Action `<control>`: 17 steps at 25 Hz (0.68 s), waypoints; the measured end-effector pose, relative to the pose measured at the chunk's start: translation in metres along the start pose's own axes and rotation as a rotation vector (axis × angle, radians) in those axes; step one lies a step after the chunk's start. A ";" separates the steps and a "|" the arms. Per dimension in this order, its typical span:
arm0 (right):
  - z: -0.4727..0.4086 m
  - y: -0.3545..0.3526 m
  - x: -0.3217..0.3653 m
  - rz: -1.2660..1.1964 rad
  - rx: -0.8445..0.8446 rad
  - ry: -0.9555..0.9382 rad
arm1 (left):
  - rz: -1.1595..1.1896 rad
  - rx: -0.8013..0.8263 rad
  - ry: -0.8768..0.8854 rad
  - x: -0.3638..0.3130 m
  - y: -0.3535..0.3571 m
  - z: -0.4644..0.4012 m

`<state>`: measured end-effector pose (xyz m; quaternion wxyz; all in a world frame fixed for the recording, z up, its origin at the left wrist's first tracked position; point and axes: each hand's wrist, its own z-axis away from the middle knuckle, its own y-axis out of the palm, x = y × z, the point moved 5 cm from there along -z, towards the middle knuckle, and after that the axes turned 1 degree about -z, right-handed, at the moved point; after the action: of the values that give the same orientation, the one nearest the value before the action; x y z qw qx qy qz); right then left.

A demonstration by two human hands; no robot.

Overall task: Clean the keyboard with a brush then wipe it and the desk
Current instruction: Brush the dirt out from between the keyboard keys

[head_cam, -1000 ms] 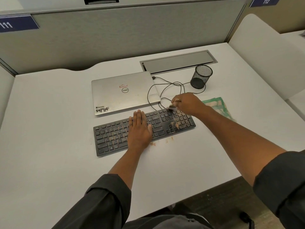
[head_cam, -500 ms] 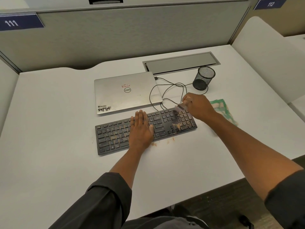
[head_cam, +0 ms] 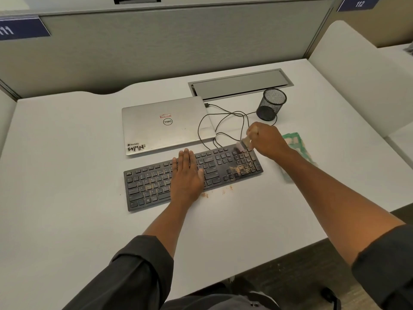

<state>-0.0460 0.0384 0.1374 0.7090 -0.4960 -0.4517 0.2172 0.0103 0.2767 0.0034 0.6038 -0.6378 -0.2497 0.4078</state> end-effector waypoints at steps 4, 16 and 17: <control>0.000 0.007 0.010 0.078 0.054 -0.055 | -0.004 -0.002 0.002 0.000 -0.001 0.000; -0.008 -0.001 -0.022 -0.042 -0.052 0.000 | -0.016 0.013 -0.003 -0.001 -0.002 0.001; -0.006 0.000 -0.021 -0.056 -0.031 0.002 | -0.014 0.014 -0.003 -0.001 -0.002 0.000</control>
<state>-0.0517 0.0196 0.1284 0.7077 -0.4943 -0.4678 0.1899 0.0097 0.2760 0.0053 0.6107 -0.6312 -0.2524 0.4062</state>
